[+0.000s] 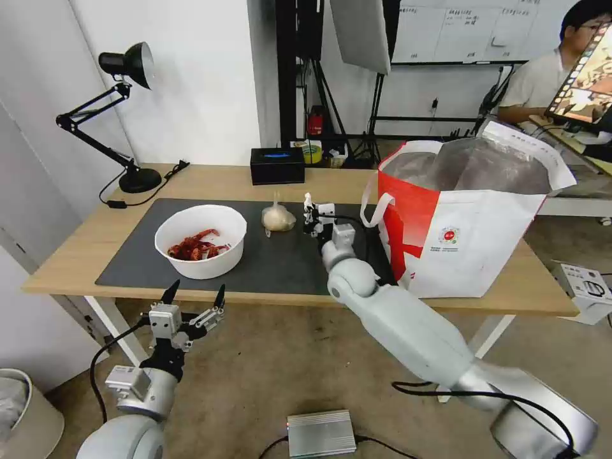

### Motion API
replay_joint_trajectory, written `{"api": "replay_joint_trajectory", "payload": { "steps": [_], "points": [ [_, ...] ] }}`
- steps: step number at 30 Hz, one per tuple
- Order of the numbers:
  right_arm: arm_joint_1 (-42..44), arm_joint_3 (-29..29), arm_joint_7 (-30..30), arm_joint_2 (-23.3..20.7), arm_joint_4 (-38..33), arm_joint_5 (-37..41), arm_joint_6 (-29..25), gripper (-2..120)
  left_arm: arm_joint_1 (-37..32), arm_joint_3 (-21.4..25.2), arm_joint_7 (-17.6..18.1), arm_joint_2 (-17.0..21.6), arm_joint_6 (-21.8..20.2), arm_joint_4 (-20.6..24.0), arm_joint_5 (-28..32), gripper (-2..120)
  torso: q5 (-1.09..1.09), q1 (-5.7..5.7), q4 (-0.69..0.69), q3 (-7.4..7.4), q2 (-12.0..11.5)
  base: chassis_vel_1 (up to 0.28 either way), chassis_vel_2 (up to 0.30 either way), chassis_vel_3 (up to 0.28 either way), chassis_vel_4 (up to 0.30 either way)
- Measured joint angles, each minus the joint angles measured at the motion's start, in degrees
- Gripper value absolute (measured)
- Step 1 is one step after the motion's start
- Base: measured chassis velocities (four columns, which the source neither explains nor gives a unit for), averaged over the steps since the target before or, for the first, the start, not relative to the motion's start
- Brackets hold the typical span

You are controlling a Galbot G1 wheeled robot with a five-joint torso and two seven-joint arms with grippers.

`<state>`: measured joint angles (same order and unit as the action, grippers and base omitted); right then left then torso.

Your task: Pick up the trash from the table and place it into the takeout bag.

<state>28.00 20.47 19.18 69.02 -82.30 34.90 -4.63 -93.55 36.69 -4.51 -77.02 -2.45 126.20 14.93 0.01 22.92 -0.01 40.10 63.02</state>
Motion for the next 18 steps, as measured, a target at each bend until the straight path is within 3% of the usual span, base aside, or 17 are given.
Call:
{"api": "replay_joint_trajectory", "payload": {
  "steps": [13, 18],
  "points": [
    [8.5, -2.94, -5.7, -9.65, -12.62, -7.03, -5.59, 0, 0.16, 0.68, 0.0, 0.45, 0.0, -0.73, 0.5, 100, 0.0, 0.0, 0.01, 0.0, 0.0, 0.0, 0.0, 0.0, 0.0],
    [14.52, -7.18, -8.96, -15.34, -19.41, -8.2, -7.2, 0, 0.33, 0.63, 0.02, 0.45, -0.01, -1.21, 0.23, 100, 0.01, 0.0, 0.0, 0.0, 0.0, 0.0, 0.0, 0.0, 0.0]
  ]
}}
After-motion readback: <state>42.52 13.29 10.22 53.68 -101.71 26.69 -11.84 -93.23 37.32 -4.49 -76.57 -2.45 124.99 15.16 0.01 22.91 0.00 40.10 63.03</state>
